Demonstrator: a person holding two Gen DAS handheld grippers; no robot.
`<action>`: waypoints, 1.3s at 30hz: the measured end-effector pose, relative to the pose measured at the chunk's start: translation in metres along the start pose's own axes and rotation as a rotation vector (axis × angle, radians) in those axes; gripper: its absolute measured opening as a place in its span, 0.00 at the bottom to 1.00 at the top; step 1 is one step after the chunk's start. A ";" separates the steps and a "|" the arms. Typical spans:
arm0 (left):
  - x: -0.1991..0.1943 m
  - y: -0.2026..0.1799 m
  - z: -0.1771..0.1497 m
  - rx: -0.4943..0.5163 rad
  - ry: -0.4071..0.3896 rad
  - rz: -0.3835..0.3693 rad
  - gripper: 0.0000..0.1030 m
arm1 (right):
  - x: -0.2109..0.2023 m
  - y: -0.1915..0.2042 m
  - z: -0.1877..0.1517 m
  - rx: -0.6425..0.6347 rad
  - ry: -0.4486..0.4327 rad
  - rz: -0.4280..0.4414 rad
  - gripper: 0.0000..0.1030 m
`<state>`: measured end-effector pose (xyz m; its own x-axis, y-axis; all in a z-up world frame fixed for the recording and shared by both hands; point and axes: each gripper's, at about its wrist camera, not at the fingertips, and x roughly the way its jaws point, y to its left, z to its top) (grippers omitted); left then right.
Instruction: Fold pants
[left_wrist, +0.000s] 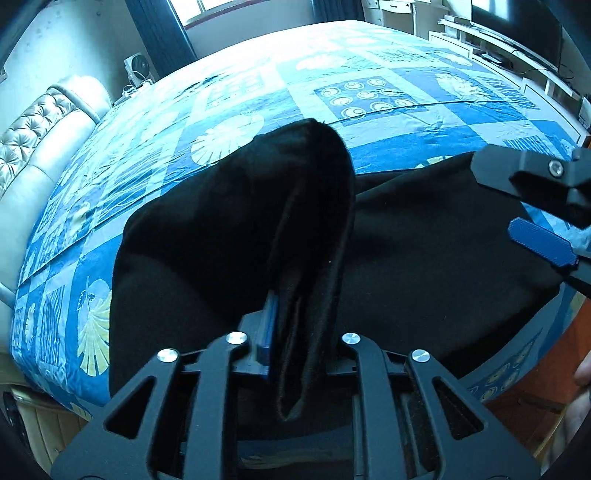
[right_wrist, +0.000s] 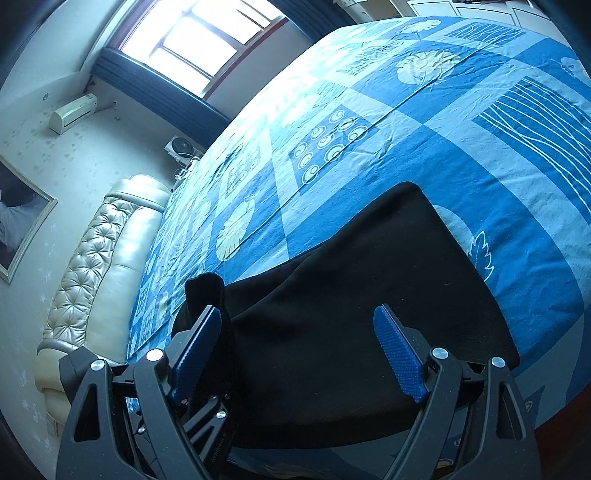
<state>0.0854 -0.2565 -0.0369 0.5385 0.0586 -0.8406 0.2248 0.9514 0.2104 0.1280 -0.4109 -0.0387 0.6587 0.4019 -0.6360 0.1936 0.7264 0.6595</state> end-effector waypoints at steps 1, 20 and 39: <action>-0.001 -0.001 0.000 0.001 -0.005 -0.008 0.24 | 0.000 -0.001 0.000 0.004 0.000 -0.001 0.81; -0.070 0.160 -0.059 -0.226 -0.182 -0.248 0.96 | -0.004 0.015 0.003 -0.008 0.061 0.145 0.81; -0.016 0.242 -0.116 -0.416 -0.047 -0.190 0.96 | 0.101 0.061 -0.042 -0.094 0.373 0.165 0.54</action>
<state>0.0374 0.0082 -0.0305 0.5578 -0.1331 -0.8193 -0.0166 0.9851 -0.1714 0.1756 -0.3029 -0.0793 0.3631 0.6790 -0.6381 0.0289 0.6763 0.7361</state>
